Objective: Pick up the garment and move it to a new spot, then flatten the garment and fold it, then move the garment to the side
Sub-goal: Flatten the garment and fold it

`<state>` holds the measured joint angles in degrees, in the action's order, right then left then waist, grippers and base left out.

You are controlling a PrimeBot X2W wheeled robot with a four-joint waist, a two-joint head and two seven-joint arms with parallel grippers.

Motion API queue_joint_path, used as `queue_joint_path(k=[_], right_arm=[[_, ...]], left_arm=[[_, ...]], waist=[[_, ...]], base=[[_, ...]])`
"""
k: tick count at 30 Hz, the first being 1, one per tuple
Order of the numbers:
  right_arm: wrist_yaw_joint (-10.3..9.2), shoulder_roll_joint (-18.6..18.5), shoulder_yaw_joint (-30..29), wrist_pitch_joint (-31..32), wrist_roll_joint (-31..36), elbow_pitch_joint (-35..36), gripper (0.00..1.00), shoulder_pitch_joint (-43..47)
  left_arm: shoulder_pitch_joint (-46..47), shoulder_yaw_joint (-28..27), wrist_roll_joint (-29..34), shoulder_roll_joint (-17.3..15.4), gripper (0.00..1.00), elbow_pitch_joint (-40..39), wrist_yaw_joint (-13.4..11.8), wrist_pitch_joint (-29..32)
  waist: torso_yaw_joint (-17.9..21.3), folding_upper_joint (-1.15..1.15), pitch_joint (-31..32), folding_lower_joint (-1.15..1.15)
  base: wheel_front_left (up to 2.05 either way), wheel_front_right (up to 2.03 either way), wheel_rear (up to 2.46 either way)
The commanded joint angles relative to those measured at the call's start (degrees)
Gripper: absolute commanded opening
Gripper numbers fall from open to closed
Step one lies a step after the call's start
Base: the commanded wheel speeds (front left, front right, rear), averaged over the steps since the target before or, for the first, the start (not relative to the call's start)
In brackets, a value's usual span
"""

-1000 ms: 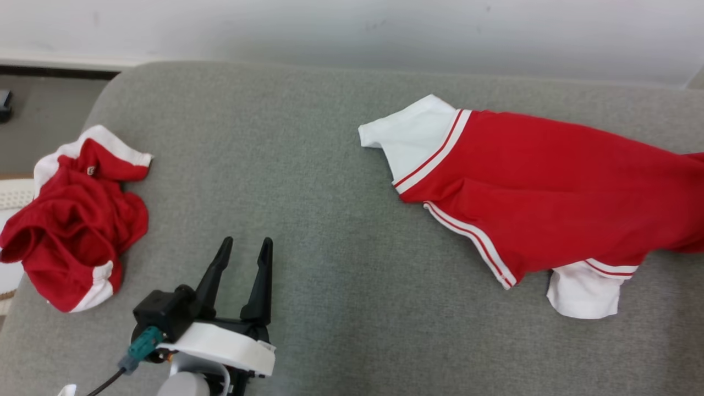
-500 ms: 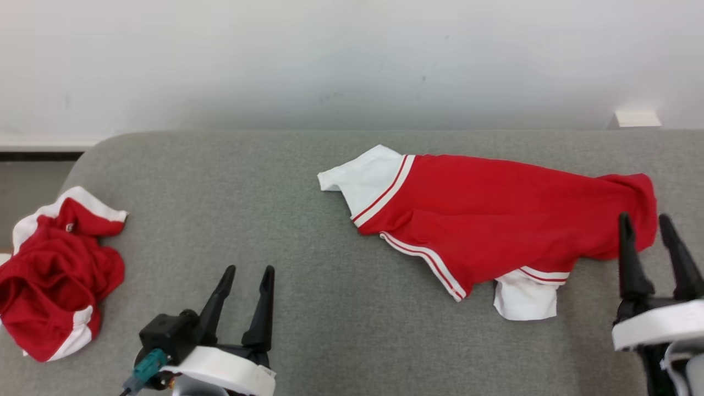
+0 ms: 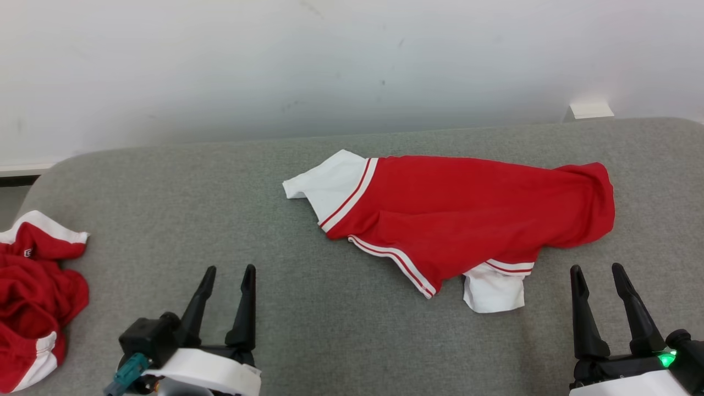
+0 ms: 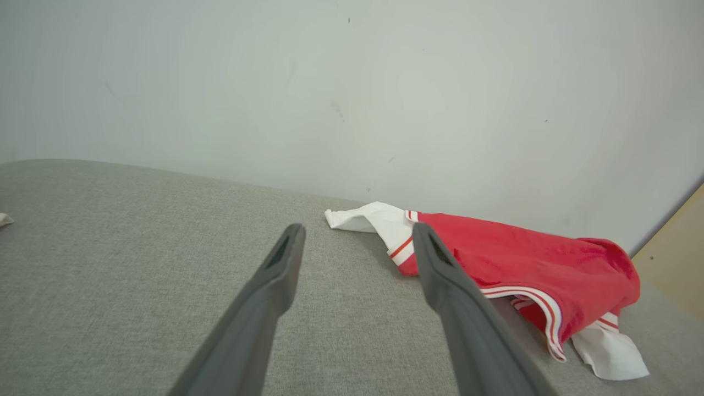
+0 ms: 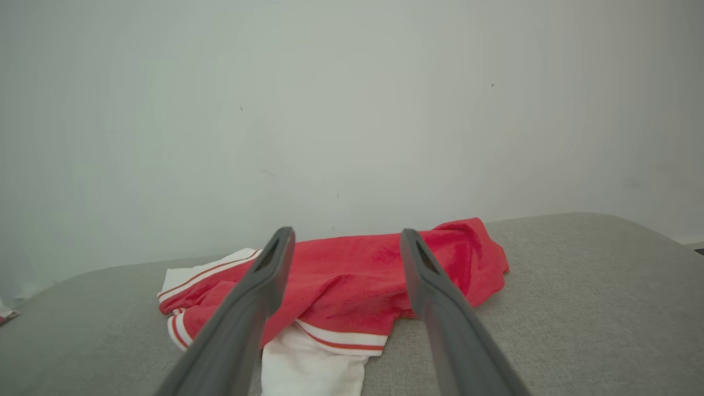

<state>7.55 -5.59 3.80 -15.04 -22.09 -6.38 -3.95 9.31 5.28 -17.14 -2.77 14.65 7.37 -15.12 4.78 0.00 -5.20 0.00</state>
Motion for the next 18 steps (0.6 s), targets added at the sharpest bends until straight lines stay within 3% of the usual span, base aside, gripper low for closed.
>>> queue_joint_path(k=[1, 12, 18], right_arm=[[-0.13, 0.01, -0.02, -0.15, 0.61, 0.49, 1.0, 0.55], [-0.13, 0.61, 1.54, -0.17, 2.77, -1.13, 1.0, -0.79], [-0.13, -1.8, 7.02, 0.46, 6.71, -9.03, 1.0, -3.36]], left_arm=[[-0.5, -0.35, -0.08, -0.22, 1.0, -0.06, 0.01, -0.05], [0.42, -0.2, -0.16, -0.22, 1.0, 0.65, 0.05, -0.05], [0.89, 0.44, -0.54, -0.21, 1.0, 0.88, 0.05, -0.05]], waist=[[0.32, 0.0, -0.21, 0.0], [1.48, 0.0, -0.52, 0.0], [1.24, 0.0, -0.68, 0.0]], base=[[0.0, 0.0, 0.0], [0.0, 0.0, 0.0], [0.0, 0.0, 0.0]])
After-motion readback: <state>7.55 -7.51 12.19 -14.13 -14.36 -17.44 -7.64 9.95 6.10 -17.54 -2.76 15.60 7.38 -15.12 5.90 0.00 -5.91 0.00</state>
